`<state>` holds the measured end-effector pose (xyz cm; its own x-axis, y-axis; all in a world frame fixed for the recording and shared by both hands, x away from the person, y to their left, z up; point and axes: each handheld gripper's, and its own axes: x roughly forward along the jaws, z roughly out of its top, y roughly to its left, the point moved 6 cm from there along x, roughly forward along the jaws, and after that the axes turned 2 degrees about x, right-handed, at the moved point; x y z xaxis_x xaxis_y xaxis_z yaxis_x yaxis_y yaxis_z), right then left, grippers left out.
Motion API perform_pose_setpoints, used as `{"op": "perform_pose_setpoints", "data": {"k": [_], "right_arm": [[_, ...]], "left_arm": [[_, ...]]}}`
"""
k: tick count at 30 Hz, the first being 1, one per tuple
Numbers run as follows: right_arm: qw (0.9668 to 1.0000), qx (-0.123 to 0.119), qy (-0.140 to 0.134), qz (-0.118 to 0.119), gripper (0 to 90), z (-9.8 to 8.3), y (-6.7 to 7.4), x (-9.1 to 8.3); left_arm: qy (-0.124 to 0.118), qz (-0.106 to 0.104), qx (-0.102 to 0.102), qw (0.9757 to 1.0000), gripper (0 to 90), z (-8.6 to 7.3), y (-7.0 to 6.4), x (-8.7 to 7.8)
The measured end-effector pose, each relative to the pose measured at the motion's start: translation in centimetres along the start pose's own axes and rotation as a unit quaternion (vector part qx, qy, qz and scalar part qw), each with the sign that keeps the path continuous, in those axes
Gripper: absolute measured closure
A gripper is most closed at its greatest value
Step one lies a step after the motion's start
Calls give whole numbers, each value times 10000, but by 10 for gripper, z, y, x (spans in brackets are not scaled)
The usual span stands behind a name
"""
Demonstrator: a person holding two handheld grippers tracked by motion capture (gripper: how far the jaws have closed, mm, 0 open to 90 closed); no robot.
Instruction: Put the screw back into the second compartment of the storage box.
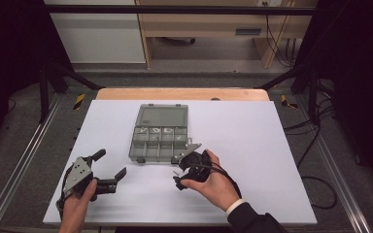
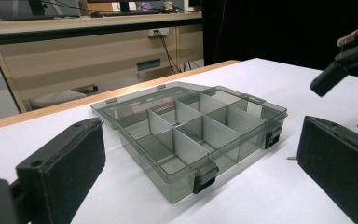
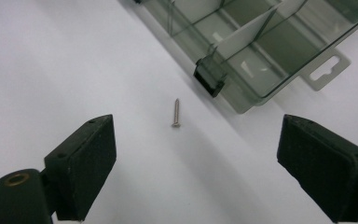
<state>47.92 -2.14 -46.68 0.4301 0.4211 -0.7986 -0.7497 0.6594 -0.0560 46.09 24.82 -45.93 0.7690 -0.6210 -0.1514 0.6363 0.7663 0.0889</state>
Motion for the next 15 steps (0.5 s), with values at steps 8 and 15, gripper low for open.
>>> {"op": "perform_pose_setpoints", "data": {"k": [8, 15], "right_arm": [[9998, -10, 205, -64, 296, -8, 3, 7], [9992, -87, 398, 55, 490, -10, 9, 18]], "left_arm": [[11, -18, 11, 10000, 8, 0, -1, 1], [0, 30, 16, 10000, 8, 0, 1, 0]]}}
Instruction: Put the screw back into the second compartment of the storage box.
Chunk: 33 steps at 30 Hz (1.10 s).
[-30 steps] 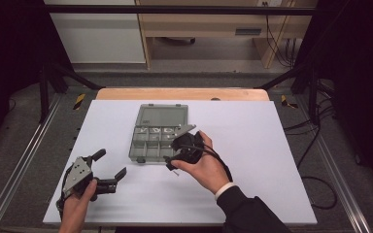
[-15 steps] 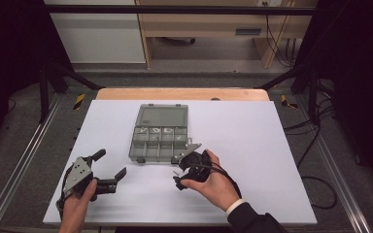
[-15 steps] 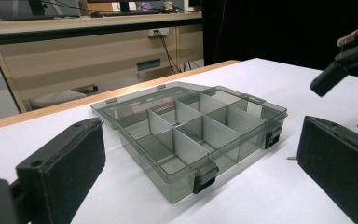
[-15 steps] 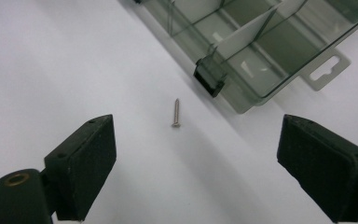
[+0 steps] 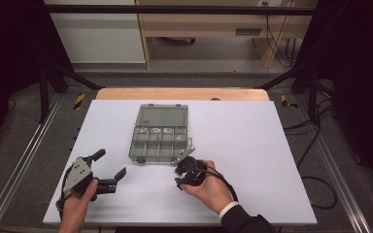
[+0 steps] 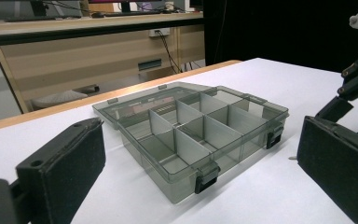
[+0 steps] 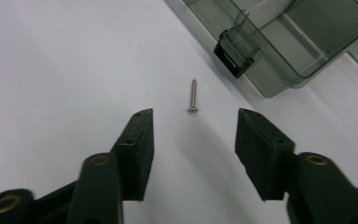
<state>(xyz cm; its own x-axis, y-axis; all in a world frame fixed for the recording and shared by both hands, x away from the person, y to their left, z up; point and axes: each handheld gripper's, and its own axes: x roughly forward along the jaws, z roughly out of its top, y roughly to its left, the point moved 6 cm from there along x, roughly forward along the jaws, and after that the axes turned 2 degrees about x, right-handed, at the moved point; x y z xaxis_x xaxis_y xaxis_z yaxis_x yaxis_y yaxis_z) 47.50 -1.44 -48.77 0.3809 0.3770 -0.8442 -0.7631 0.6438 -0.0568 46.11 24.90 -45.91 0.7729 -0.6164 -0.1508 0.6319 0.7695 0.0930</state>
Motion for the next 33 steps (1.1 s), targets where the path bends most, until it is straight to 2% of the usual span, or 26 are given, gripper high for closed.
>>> {"op": "perform_pose_setpoints", "data": {"k": [5, 6, 11, 17, 22, 23, 28, 33], "right_arm": [[10000, -36, 73, 30, 621, 2, -3, 8], [10000, -36, 73, 30, 621, 2, -3, 8], [9999, 121, 81, 79, 707, 3, -9, 16], [9996, 225, 25, 147, 752, 6, -14, 21], [9994, 262, -41, 225, 754, 10, -13, 25], [9991, 329, -68, 270, 761, 12, -11, 27], [9991, 312, -39, 286, 784, 15, -10, 32], [9991, 285, 31, 317, 854, 14, -10, 37]], "left_arm": [[4, 5, 6, 10000, 8, 0, 0, 0], [2, 6, 5, 10000, 8, 0, 0, 0], [-1, 5, -5, 10000, 8, 0, 0, 0], [-13, -1, -4, 10000, 8, 0, 0, 1], [-4, -3, -3, 10000, 9, 0, 0, 1], [-9, 0, -4, 10000, 8, 0, 0, 1], [-4, -8, -6, 10000, 8, 0, 0, 1], [-3, -17, -8, 10000, 8, 0, -1, 1]]}}
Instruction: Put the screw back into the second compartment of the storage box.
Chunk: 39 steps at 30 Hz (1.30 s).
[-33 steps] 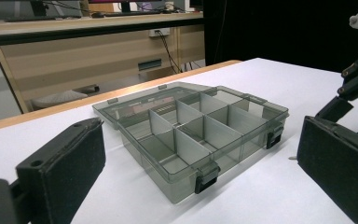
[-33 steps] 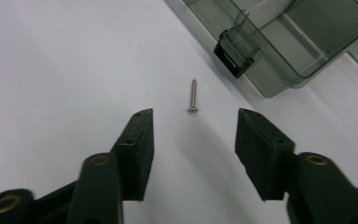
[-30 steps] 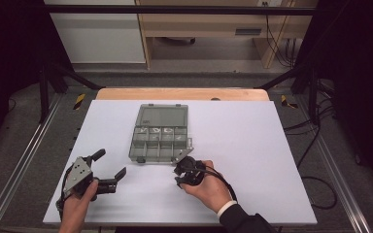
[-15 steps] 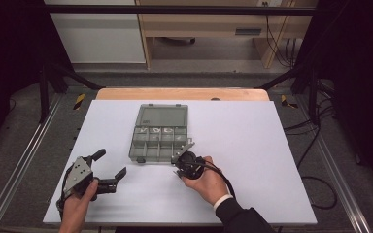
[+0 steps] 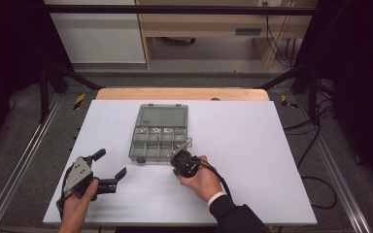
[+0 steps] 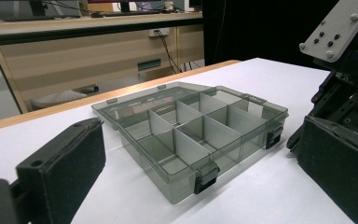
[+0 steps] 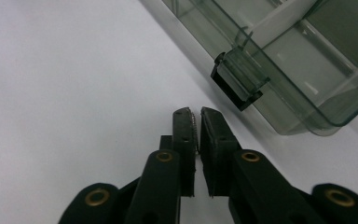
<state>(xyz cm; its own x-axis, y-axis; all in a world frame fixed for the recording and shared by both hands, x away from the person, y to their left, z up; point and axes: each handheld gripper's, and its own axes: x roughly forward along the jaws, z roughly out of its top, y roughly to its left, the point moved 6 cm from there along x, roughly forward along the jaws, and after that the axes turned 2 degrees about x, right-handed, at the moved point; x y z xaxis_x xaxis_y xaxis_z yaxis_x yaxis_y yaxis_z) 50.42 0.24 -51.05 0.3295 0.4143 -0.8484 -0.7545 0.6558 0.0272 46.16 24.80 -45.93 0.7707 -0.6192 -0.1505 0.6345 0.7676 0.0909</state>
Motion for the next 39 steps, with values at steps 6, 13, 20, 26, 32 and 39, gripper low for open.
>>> {"op": "perform_pose_setpoints", "data": {"k": [6, 13, 20, 26, 32, 39], "right_arm": [[10000, -10, -14, 76, 879, 0, 2, -2], [9995, -126, -264, 112, 880, 7, 5, -17], [9964, -334, -784, 2, 879, 41, 7, -53], [9941, -219, -1055, 89, 879, 64, 3, -59], [9932, -17, -1167, -18, 879, 86, -7, -43], [9914, 152, -1281, -208, 879, 101, -18, -25]], "left_arm": [[4, -1, 4, 10000, 8, 0, 0, 0], [8, 2, -1, 10000, 8, 0, 0, 0], [11, -4, 5, 10000, 8, 0, -1, 0], [8, -12, -3, 10000, 8, 0, 0, 0], [8, -10, -3, 10000, 8, 0, 0, -1], [4, -19, -16, 10000, 8, 0, 0, 0]]}}
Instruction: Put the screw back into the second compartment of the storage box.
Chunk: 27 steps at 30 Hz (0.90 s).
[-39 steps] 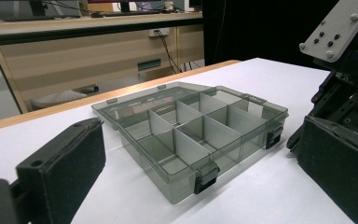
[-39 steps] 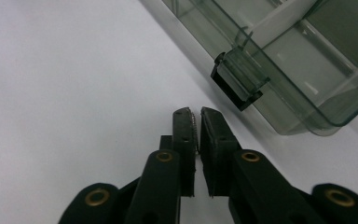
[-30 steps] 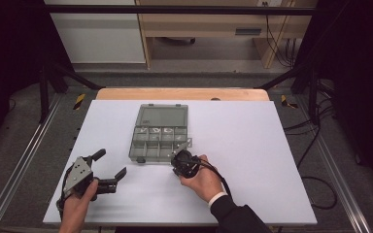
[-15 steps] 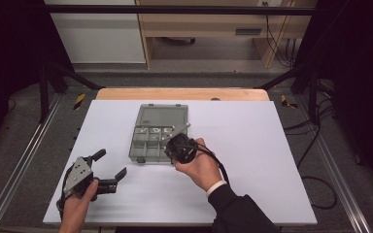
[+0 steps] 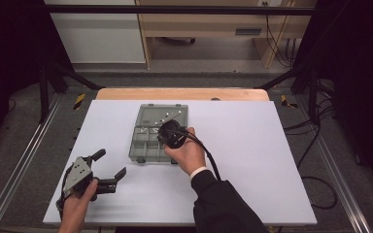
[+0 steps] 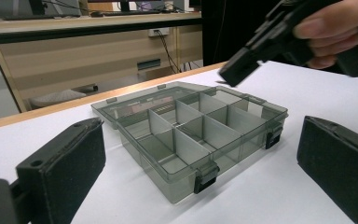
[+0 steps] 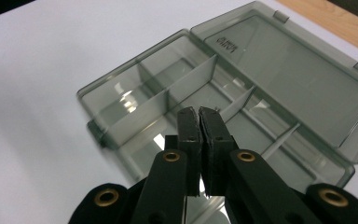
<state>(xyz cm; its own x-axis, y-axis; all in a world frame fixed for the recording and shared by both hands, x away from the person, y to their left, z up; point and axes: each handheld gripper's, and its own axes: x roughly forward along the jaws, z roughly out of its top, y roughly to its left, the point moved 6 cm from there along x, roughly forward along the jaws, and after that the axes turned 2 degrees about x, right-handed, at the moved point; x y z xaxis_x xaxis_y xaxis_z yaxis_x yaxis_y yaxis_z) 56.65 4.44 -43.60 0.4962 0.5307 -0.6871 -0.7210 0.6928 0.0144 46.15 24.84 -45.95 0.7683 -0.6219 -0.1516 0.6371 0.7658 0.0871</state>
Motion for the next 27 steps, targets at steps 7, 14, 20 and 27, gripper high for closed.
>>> {"op": "perform_pose_setpoints", "data": {"k": [7, 14, 20, 27], "right_arm": [[9997, 217, -38, -98, 879, 1, -6, 26], [9995, 296, -39, -94, 879, 2, -6, 37], [9994, 343, -42, -72, 878, 8, -7, 46], [9992, 350, -178, -87, 685, 10, -6, 52]], "left_arm": [[1, -21, 9, 10000, 8, 0, -1, 1], [-1, -21, 6, 10000, 8, 0, -1, 1], [5, -33, 16, 10000, 8, 0, -1, 1], [-12, -35, 0, 10000, 8, 1, -1, 0]]}}
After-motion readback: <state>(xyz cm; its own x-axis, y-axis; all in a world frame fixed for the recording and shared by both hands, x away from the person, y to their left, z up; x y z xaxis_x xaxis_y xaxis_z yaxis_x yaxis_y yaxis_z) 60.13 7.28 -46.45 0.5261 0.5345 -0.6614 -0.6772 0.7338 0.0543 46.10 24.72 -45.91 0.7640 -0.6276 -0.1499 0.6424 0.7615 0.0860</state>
